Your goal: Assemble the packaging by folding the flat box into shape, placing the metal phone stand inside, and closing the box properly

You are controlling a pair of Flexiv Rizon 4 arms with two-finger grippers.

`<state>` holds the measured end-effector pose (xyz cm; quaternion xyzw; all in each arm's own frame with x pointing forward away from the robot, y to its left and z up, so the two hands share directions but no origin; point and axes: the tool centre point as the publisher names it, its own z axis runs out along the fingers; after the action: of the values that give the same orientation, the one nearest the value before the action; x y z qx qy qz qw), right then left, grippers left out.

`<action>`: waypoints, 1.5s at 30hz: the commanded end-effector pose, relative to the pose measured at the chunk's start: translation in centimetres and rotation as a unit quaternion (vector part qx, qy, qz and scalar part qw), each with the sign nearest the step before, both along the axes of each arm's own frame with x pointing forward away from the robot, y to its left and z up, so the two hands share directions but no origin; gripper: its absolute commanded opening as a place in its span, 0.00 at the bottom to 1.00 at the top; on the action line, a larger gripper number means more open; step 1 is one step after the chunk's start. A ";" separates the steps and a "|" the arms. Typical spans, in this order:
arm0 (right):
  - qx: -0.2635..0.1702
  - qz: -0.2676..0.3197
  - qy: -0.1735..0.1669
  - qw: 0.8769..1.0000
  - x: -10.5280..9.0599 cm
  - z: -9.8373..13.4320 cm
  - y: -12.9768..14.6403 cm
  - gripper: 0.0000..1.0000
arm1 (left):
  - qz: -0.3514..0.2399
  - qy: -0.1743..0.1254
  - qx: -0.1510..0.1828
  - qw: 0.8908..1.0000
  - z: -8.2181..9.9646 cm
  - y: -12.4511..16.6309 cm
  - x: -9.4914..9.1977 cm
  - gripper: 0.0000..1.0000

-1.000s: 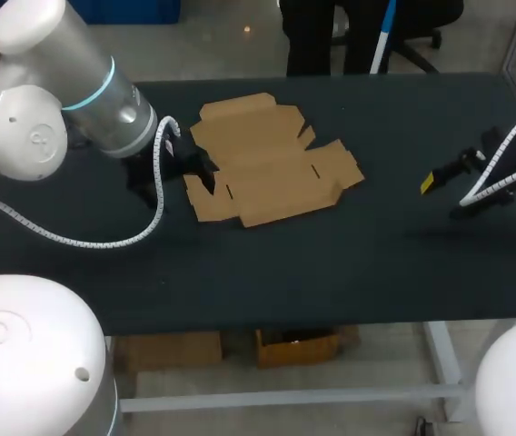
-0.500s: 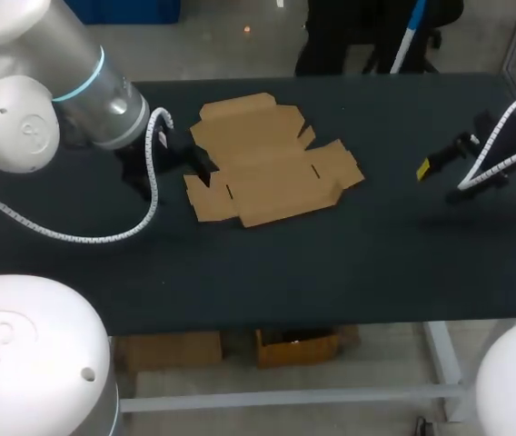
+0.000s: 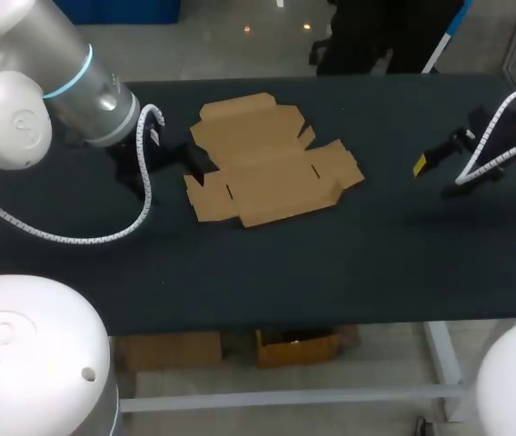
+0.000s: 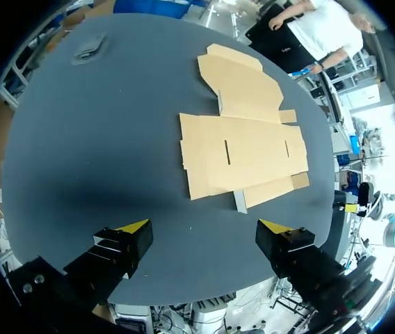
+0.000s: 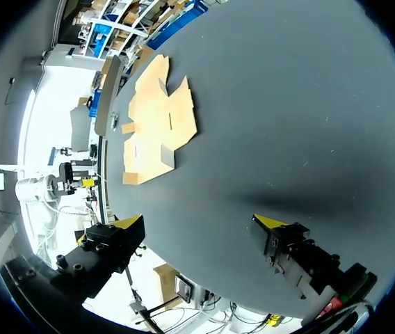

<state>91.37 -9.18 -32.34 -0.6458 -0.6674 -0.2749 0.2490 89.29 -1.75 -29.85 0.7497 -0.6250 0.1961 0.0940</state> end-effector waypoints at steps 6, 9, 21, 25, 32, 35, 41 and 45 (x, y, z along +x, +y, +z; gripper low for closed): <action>0.004 0.008 -0.001 1.000 0.3 0.3 0.1 1.00 | 0.002 0.008 -0.024 1.000 -3.0 0.7 1.9 1.00; 0.003 0.011 -0.001 1.000 0.3 0.5 0.3 1.00 | 0.001 0.003 -0.029 1.000 -3.6 0.9 2.6 1.00; 0.002 0.017 -0.001 1.000 0.3 0.6 0.6 1.00 | -0.006 -0.025 -0.072 0.997 -5.4 1.6 4.6 1.00; 0.002 0.017 -0.001 1.000 0.4 0.6 0.7 1.00 | -0.013 -0.040 -0.086 0.995 -5.7 1.8 5.1 1.00; 0.001 0.017 0.001 1.000 0.5 0.7 0.7 1.00 | -0.029 -0.043 -0.104 0.993 -6.4 1.7 6.7 0.87; 0.000 0.015 0.002 1.000 0.4 0.7 0.7 1.00 | -0.035 -0.036 -0.116 0.992 -6.8 1.7 7.3 0.78; -0.003 0.012 0.003 1.000 0.4 0.8 0.6 1.00 | -0.049 -0.025 -0.132 0.990 -7.4 1.4 8.2 0.72; -0.003 0.010 0.002 1.000 0.2 0.9 0.5 1.00 | -0.058 -0.019 -0.145 0.988 -7.8 1.4 8.8 0.70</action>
<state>91.72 -8.51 -31.64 -0.6408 -0.6744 -0.2690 0.2496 97.13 -0.40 -37.00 0.6918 -0.6307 0.2978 0.1869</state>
